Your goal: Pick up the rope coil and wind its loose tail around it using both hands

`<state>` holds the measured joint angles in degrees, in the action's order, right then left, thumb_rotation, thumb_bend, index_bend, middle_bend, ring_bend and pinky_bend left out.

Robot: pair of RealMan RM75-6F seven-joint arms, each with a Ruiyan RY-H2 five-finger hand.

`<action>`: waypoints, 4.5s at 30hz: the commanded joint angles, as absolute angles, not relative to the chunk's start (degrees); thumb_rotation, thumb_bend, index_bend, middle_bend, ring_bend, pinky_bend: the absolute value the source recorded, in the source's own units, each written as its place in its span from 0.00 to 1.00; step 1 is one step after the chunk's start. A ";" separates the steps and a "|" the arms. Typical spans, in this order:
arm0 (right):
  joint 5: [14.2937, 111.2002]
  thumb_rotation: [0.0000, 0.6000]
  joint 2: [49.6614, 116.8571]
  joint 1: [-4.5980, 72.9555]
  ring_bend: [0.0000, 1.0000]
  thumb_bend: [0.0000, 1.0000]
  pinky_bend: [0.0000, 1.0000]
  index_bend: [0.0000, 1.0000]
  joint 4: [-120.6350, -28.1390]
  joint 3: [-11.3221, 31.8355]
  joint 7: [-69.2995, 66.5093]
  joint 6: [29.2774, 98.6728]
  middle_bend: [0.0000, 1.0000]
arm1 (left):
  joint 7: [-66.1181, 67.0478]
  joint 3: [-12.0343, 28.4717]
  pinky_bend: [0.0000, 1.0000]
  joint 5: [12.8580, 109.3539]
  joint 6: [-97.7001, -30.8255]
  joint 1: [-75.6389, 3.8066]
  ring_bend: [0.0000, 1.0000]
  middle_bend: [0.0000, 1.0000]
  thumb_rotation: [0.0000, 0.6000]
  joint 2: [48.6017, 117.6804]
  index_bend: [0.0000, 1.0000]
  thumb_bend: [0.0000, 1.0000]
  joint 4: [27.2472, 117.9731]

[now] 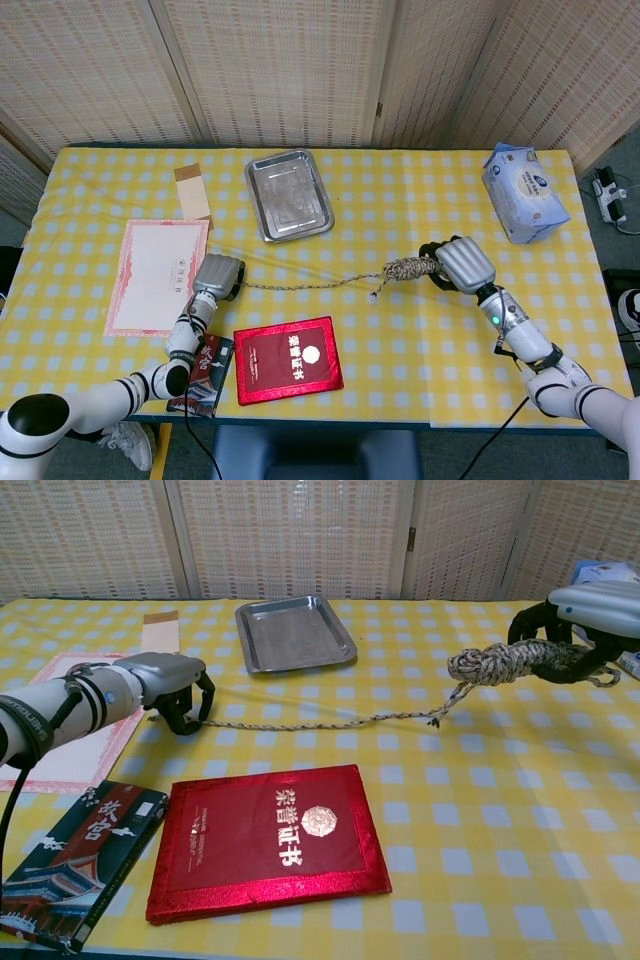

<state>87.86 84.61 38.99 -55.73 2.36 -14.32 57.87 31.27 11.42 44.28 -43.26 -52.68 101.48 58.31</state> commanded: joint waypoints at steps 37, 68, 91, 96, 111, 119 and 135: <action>94.57 1.00 84.29 41.99 0.65 0.53 0.51 0.80 -73.33 5.05 -29.87 67.89 0.59 | 8.39 21.76 0.81 57.05 -48.46 -47.74 0.91 0.98 1.00 71.22 0.63 0.52 97.47; 72.35 1.00 99.60 44.92 0.72 0.54 0.62 0.83 -82.73 17.81 -15.65 63.08 0.64 | 20.46 21.60 0.81 48.54 -57.93 -57.10 0.91 0.98 1.00 69.97 0.63 0.52 114.63; 71.05 1.00 104.53 42.03 0.74 0.55 0.63 0.86 -77.68 27.25 -30.89 70.77 0.66 | 12.88 11.89 0.81 55.82 -54.74 -49.81 0.90 0.98 1.00 68.13 0.63 0.52 107.41; 71.75 1.00 100.24 40.24 0.74 0.54 0.63 0.86 -81.38 27.04 -37.96 67.88 0.66 | 12.72 11.36 0.81 52.44 -53.75 -49.59 0.90 0.98 1.00 69.46 0.63 0.52 102.98; 77.10 1.00 92.85 37.83 0.74 0.55 0.64 0.88 -85.36 24.63 -52.35 64.47 0.66 | 14.98 10.85 0.81 44.32 -50.81 -50.86 0.90 0.98 1.00 72.48 0.63 0.52 94.48; 79.46 1.00 90.99 37.15 0.74 0.55 0.64 0.88 -86.86 23.76 -58.72 65.46 0.67 | 18.49 9.92 0.81 41.06 -50.86 -51.93 0.90 0.98 1.00 74.27 0.64 0.52 91.70; 86.97 1.00 84.28 38.90 0.75 0.54 0.64 0.88 -86.88 17.93 -62.01 62.09 0.68 | 22.53 11.07 0.81 42.21 -54.18 -53.37 0.90 0.98 1.00 74.00 0.64 0.52 91.34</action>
